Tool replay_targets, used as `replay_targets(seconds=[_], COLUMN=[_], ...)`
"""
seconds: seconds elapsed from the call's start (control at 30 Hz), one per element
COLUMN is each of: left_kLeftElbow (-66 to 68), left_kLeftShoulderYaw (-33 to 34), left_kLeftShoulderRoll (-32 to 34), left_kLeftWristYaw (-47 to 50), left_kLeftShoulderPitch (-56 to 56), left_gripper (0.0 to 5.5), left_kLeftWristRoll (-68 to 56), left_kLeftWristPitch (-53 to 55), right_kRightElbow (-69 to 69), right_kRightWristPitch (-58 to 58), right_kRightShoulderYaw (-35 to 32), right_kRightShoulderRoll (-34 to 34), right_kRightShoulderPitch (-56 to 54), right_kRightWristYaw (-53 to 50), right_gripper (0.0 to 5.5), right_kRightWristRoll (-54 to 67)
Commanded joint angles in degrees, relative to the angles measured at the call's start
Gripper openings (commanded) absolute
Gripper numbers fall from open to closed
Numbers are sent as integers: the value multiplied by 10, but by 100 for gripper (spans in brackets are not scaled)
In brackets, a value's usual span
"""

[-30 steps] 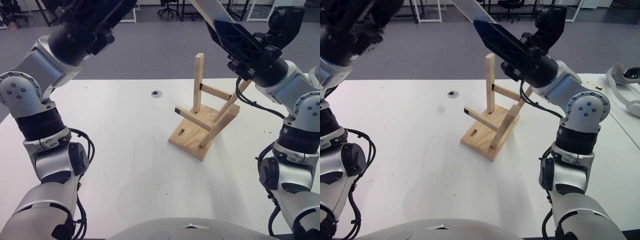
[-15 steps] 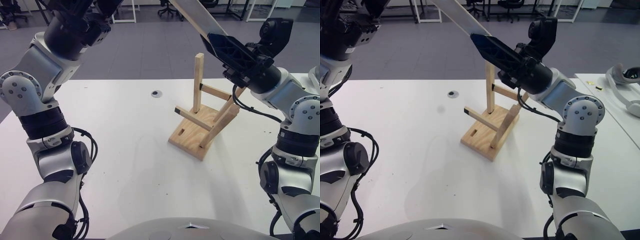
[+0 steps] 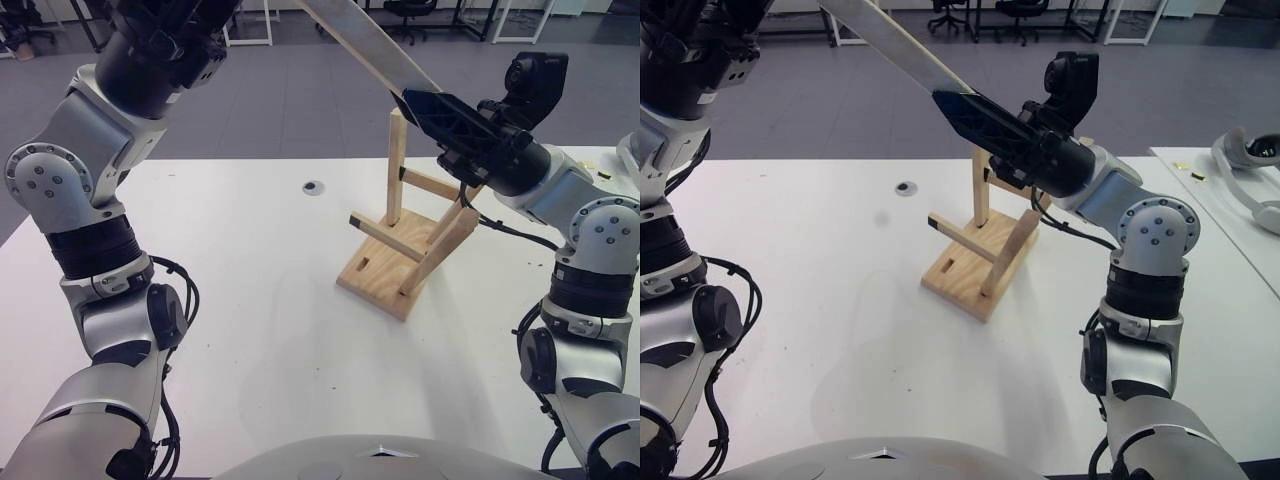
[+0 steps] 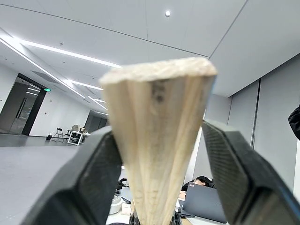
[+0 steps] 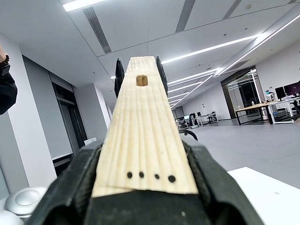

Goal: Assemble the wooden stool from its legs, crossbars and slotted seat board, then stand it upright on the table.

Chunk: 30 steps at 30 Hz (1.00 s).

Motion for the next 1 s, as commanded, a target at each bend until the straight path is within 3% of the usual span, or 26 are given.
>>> replay_targets(seconds=[0.03,0.33,0.37,0.6,0.7,0.8,1.0], left_kLeftElbow=[-5,2,3,30,50,70,90], left_kLeftShoulderYaw=[5,2,3,58,77,70,67], left_kLeftShoulderRoll=[1,-1,-1,58,94,124,130], left_kLeftWristYaw=[0,0,1,-17,-37,-74,-120], left_kLeftShoulderPitch=[-1,4,5,-14,-18,-8,15], left_gripper=[218,210,210,205,204,204,204], left_kLeftWristRoll=[-5,0,2,44,70,119,166], left_kLeftWristPitch=[-11,-14,-15,-54,-68,-73,-71], right_kRightElbow=[-10,2,7,0,-3,-90,-203], right_kRightWristPitch=[0,-24,-26,-50,-55,-45,-56], right_kRightShoulderYaw=[0,-5,-7,-10,-11,12,48], right_kRightShoulderRoll=[0,11,14,-3,-31,-94,-201], right_kRightShoulderPitch=[6,3,-1,-17,-31,-24,-11], right_kRightWristYaw=[-6,-45,-52,-54,-32,32,108], right_gripper=[207,207,248,370,373,373,373], right_kRightWristRoll=[-2,-29,-29,-60,-89,-117,-190])
